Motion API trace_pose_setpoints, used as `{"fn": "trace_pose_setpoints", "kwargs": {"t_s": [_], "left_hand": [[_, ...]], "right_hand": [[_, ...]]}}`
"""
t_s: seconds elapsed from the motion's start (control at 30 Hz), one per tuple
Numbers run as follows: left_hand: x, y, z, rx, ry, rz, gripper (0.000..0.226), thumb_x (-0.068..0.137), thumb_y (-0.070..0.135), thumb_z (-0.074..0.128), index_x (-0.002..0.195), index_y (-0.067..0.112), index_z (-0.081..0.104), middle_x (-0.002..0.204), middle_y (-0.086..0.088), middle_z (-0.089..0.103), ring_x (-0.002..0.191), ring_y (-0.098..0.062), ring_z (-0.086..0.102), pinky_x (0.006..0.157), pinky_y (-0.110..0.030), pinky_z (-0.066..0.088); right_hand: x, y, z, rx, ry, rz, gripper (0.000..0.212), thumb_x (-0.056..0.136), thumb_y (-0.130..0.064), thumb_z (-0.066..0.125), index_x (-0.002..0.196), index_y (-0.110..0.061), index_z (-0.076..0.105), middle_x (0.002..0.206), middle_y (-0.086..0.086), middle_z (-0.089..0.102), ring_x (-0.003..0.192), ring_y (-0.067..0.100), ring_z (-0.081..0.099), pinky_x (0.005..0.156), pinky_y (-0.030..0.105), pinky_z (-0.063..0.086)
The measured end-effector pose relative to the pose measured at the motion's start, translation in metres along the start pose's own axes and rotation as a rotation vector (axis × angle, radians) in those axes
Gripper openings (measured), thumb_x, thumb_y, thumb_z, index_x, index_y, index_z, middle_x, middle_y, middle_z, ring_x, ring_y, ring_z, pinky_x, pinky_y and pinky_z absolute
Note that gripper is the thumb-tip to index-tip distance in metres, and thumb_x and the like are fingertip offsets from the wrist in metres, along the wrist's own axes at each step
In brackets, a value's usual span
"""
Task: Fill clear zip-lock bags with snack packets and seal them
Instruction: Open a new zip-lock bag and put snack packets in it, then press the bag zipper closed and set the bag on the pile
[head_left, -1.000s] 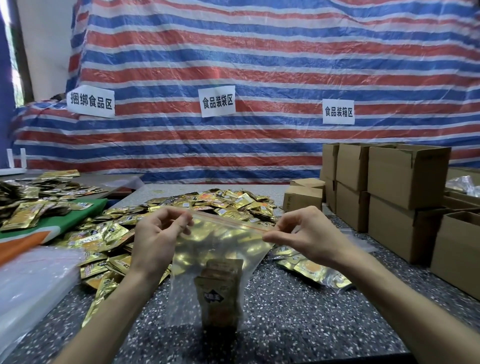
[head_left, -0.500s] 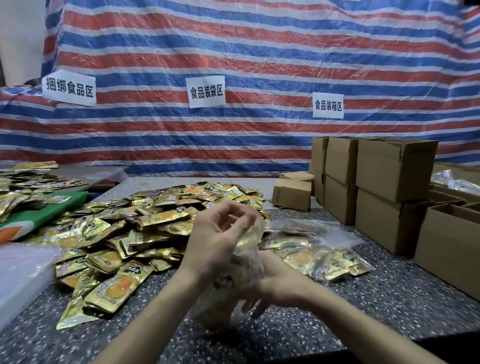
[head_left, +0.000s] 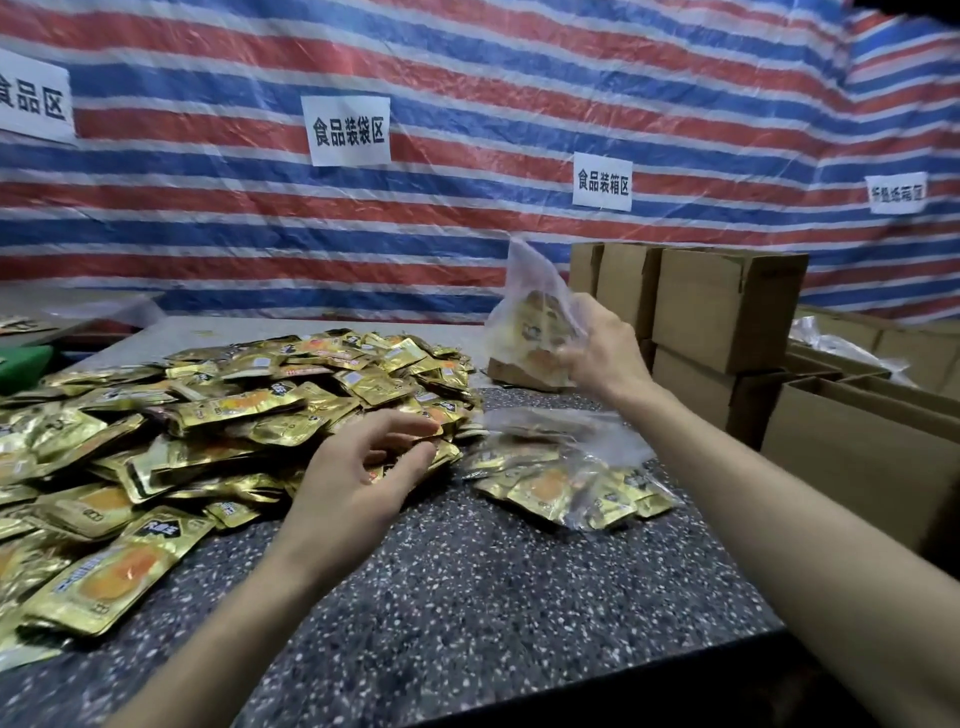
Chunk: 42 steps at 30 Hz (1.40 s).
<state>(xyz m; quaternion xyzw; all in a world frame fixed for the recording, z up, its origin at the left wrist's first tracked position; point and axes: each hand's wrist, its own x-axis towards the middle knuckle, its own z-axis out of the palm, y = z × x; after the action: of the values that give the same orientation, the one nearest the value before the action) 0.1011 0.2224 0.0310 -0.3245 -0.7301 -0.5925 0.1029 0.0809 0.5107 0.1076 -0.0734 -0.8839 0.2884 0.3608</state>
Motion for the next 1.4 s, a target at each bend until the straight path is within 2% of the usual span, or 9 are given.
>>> {"fn": "trace_pose_setpoints", "kwargs": {"t_s": [0.1, 0.27, 0.37, 0.53, 0.73, 0.9, 1.13, 1.3, 1.4], "left_hand": [[-0.002, -0.007, 0.001, 0.049, -0.059, -0.033, 0.011, 0.092, 0.026, 0.066, 0.097, 0.035, 0.070, 0.098, 0.021, 0.069, 0.096, 0.003, 0.063, 0.086, -0.033, 0.054], [-0.007, -0.015, -0.004, 0.102, -0.107, -0.027, 0.009, 0.092, 0.031, 0.064, 0.094, 0.039, 0.068, 0.099, 0.031, 0.065, 0.097, 0.007, 0.060, 0.075, -0.023, 0.046], [-0.009, -0.018, -0.006, 0.104, -0.109, -0.047, 0.009, 0.092, 0.031, 0.065, 0.092, 0.039, 0.069, 0.100, 0.030, 0.065, 0.097, 0.006, 0.060, 0.075, -0.023, 0.047], [-0.018, -0.020, -0.007, 0.086, -0.092, -0.084, 0.009, 0.092, 0.030, 0.064, 0.094, 0.037, 0.070, 0.099, 0.029, 0.067, 0.096, 0.005, 0.061, 0.078, -0.025, 0.048], [-0.038, -0.025, -0.026, 0.081, -0.003, -0.135, 0.014, 0.093, 0.022, 0.064, 0.101, 0.033, 0.067, 0.099, 0.028, 0.065, 0.094, 0.005, 0.061, 0.080, -0.020, 0.048], [-0.059, -0.034, -0.058, 0.099, 0.158, -0.176, 0.013, 0.093, 0.021, 0.066, 0.100, 0.032, 0.068, 0.096, 0.024, 0.068, 0.090, 0.002, 0.064, 0.074, -0.017, 0.048], [-0.083, -0.059, -0.100, 0.190, 0.264, -0.260, 0.013, 0.092, 0.021, 0.068, 0.098, 0.033, 0.068, 0.093, 0.014, 0.070, 0.088, -0.003, 0.064, 0.073, -0.018, 0.052], [-0.091, -0.084, -0.143, 0.736, 0.505, -0.402, 0.027, 0.094, 0.026, 0.062, 0.121, 0.026, 0.064, 0.132, 0.006, 0.057, 0.125, -0.015, 0.049, 0.112, -0.042, 0.034], [-0.094, -0.094, -0.184, 1.004, 0.578, -0.493, 0.043, 0.084, 0.006, 0.058, 0.124, 0.023, 0.062, 0.138, -0.003, 0.051, 0.130, -0.023, 0.039, 0.114, -0.045, 0.023]], "right_hand": [[0.008, 0.032, 0.017, -0.221, -0.037, 0.055, 0.034, 0.089, -0.017, 0.070, 0.121, -0.023, 0.058, 0.119, 0.008, 0.064, 0.107, 0.030, 0.062, 0.090, 0.039, 0.052], [-0.011, 0.055, 0.038, -0.464, -0.540, 0.262, 0.062, 0.079, -0.012, 0.064, 0.140, -0.013, 0.052, 0.126, 0.007, 0.062, 0.110, 0.026, 0.060, 0.082, 0.029, 0.051], [-0.016, 0.049, 0.031, -0.502, -0.535, 0.258, 0.068, 0.078, -0.021, 0.064, 0.144, -0.019, 0.050, 0.135, 0.006, 0.058, 0.113, 0.025, 0.057, 0.091, 0.036, 0.053], [-0.040, 0.023, 0.040, -0.631, -0.343, 0.158, 0.038, 0.086, -0.032, 0.064, 0.122, -0.021, 0.060, 0.134, 0.008, 0.052, 0.122, 0.029, 0.047, 0.105, 0.045, 0.039], [-0.091, -0.032, 0.086, -0.103, -0.231, -0.158, 0.021, 0.088, -0.030, 0.066, 0.109, -0.025, 0.065, 0.118, -0.005, 0.056, 0.113, 0.010, 0.047, 0.099, 0.030, 0.039], [-0.143, -0.061, 0.135, 0.375, -0.337, 0.037, 0.004, 0.091, -0.025, 0.069, 0.092, -0.025, 0.066, 0.088, -0.007, 0.065, 0.073, -0.001, 0.060, 0.063, 0.014, 0.045], [-0.172, -0.064, 0.169, 0.478, -0.417, 0.089, 0.005, 0.091, -0.016, 0.070, 0.089, -0.020, 0.070, 0.082, 0.000, 0.070, 0.069, 0.004, 0.060, 0.062, 0.016, 0.048], [-0.174, -0.059, 0.166, 0.527, -0.400, 0.074, 0.009, 0.092, -0.013, 0.069, 0.086, -0.019, 0.071, 0.080, 0.003, 0.071, 0.070, 0.013, 0.063, 0.058, 0.017, 0.049], [-0.172, -0.057, 0.168, 0.560, -0.380, 0.085, 0.010, 0.091, -0.009, 0.070, 0.084, -0.017, 0.072, 0.077, 0.003, 0.070, 0.064, 0.007, 0.062, 0.055, 0.013, 0.047]]}}
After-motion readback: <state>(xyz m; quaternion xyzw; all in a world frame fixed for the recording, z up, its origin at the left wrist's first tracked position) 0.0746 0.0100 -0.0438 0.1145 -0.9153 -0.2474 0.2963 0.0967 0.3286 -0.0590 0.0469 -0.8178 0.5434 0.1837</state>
